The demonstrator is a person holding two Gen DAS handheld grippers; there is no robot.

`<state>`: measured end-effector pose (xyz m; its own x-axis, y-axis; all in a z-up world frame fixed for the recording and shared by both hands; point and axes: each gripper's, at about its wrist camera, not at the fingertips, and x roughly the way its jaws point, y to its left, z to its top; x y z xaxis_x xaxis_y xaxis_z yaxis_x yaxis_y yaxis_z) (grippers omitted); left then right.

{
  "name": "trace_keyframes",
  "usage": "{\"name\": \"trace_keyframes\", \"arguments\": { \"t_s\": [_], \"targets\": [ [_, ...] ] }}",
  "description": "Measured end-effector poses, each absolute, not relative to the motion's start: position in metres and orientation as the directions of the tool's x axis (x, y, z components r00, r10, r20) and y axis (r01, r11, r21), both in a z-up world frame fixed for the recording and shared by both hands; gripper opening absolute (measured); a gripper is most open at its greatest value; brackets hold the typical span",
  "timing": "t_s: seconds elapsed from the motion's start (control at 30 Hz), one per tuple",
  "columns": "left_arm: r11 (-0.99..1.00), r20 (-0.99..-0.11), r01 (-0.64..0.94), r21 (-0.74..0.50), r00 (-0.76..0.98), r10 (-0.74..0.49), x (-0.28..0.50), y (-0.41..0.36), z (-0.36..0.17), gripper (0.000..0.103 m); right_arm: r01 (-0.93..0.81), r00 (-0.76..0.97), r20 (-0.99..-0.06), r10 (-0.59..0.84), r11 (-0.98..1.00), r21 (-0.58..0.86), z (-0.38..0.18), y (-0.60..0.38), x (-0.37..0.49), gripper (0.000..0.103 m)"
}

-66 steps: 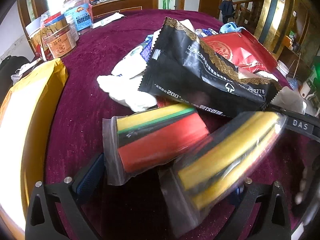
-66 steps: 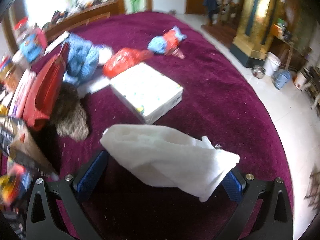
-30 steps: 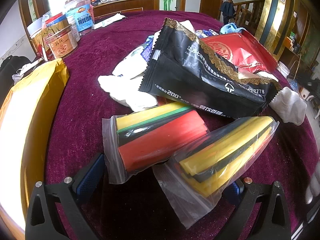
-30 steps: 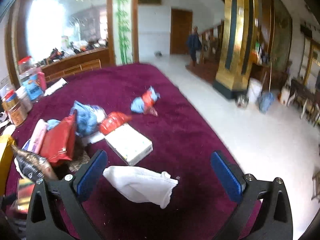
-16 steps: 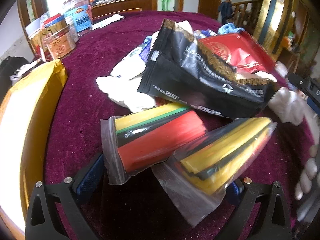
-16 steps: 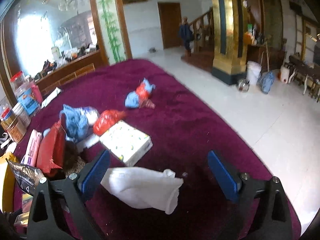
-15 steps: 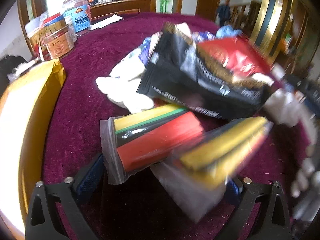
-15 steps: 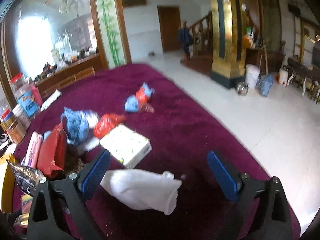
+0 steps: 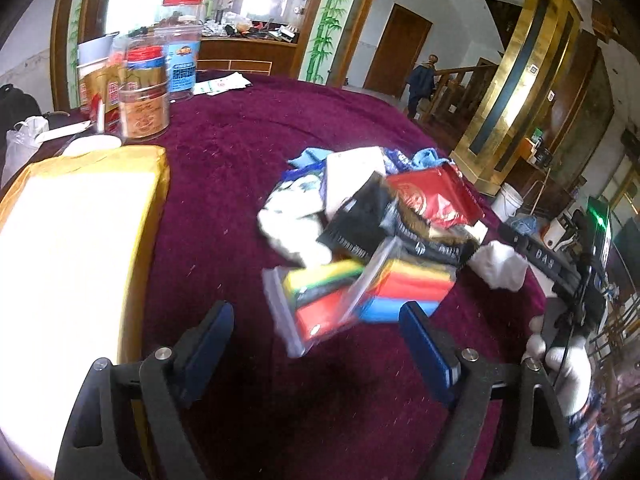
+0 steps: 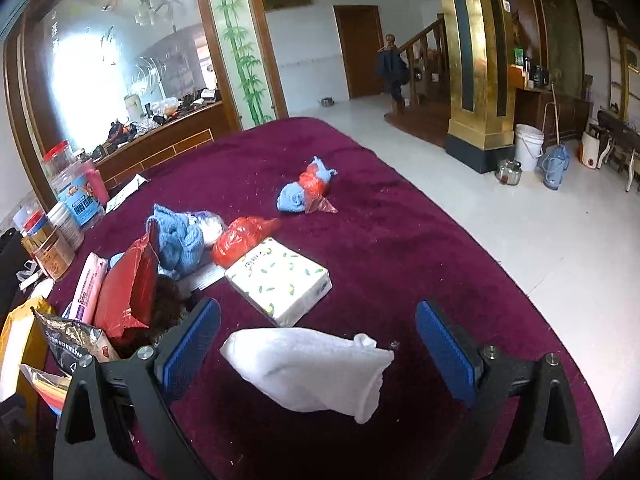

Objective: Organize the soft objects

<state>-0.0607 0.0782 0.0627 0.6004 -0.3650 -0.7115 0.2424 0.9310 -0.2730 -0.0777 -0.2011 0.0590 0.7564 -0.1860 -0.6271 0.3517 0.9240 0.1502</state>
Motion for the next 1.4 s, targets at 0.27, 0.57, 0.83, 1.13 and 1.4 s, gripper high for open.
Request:
{"name": "trace_keyframes", "arguments": {
  "t_s": [0.27,0.57,0.83,1.13,1.4],
  "targets": [
    [0.883,-0.754,0.412,-0.224,0.501,-0.425,-0.024,0.017,0.049,0.087,0.350,0.742,-0.649,-0.170,0.924,0.157,0.054,-0.201,-0.074,0.098],
    [0.737,-0.774,0.657,-0.158,0.381,-0.505,-0.100,-0.019,0.059,0.064,0.356,0.739,-0.663,-0.119,0.905,0.234,0.049,-0.212,-0.074,0.098],
    [0.753,-0.785,0.652,-0.085,0.422,-0.454,-0.098,-0.053,0.041,0.076,0.365,0.739,-0.665,-0.104,0.893,0.265,0.048,-0.217,-0.076,0.098],
    [0.803,-0.826,0.592,-0.063,0.420,-0.375,-0.092,-0.057,0.024,0.041,0.398,0.750,-0.654,-0.099,0.857,0.328,0.048,-0.232,-0.083,0.098],
    [0.825,-0.755,0.497,-0.269,0.423,-0.501,-0.097,0.009,0.048,0.041,0.363,0.741,-0.670,-0.043,0.865,0.347,0.044,-0.229,-0.077,0.098]
  ]
}}
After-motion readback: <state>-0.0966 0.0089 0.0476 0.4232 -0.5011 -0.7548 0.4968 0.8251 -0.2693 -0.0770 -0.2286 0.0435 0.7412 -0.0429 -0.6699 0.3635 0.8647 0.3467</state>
